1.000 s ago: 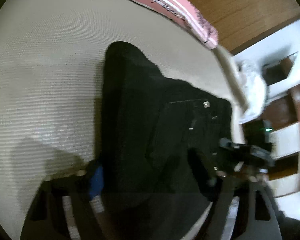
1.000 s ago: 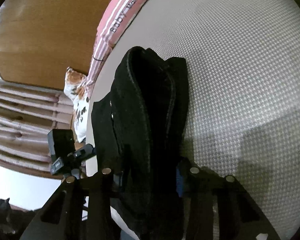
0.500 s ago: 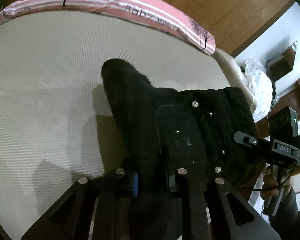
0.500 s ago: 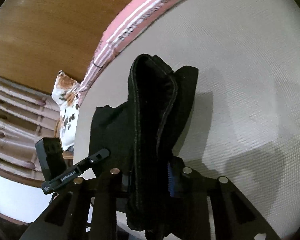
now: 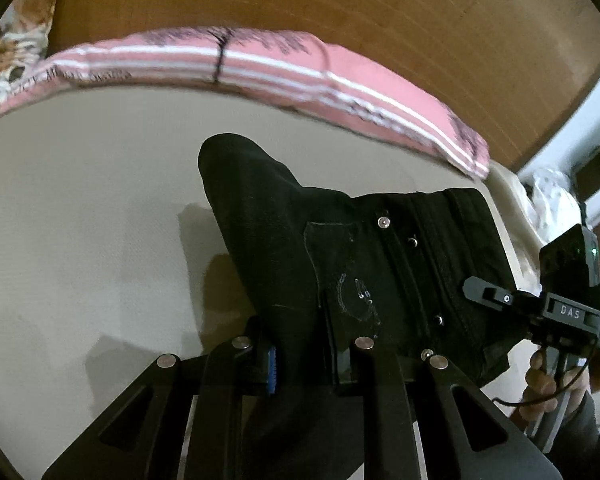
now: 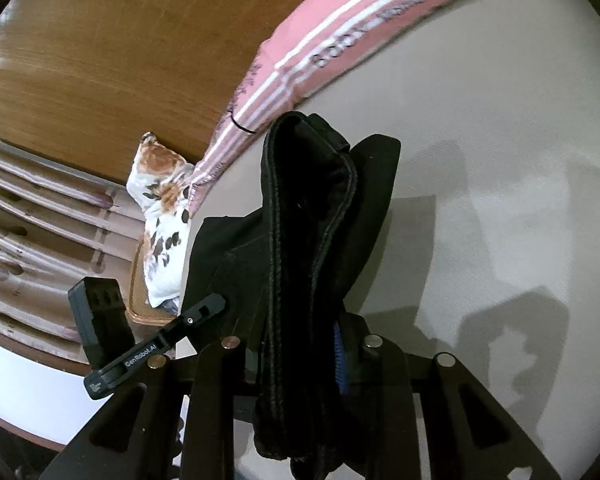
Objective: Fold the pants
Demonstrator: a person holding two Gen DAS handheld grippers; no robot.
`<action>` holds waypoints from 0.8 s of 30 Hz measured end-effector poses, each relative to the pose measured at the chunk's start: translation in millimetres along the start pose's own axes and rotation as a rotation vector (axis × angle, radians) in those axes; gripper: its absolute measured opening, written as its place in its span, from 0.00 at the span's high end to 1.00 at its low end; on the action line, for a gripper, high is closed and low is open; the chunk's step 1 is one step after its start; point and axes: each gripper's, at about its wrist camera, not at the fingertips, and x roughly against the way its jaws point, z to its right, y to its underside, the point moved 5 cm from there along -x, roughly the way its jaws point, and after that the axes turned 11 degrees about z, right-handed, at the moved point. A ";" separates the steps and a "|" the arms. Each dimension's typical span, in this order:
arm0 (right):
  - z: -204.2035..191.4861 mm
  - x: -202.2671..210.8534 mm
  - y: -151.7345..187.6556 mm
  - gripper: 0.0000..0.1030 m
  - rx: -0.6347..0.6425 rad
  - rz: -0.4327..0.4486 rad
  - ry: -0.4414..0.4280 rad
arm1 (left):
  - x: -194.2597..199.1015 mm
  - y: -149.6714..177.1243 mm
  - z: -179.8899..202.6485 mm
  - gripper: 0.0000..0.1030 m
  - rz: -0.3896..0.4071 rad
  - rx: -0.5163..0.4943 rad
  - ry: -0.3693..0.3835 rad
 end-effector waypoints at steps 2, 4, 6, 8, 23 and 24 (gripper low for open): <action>-7.3 -22.4 -11.8 0.77 0.003 -0.004 -0.010 | -7.9 -18.0 -12.1 0.82 0.016 -0.006 -0.017; -11.6 -39.4 -21.6 0.77 0.008 -0.002 -0.013 | -17.7 -33.4 -23.2 0.82 0.025 -0.007 -0.030; -14.1 -54.8 -30.6 0.77 0.004 0.001 -0.015 | -28.0 -43.8 -31.1 0.82 0.028 -0.013 -0.041; -13.6 -67.0 -37.0 0.77 0.007 0.006 -0.010 | -39.7 -50.9 -37.4 0.82 0.026 -0.016 -0.048; 20.0 -93.7 -31.4 0.50 0.240 0.060 0.292 | -62.9 -12.6 -85.0 0.36 0.066 -0.023 -0.196; 18.4 -91.2 -29.7 0.46 0.261 0.069 0.314 | -58.8 -9.9 -83.7 0.36 0.072 -0.024 -0.210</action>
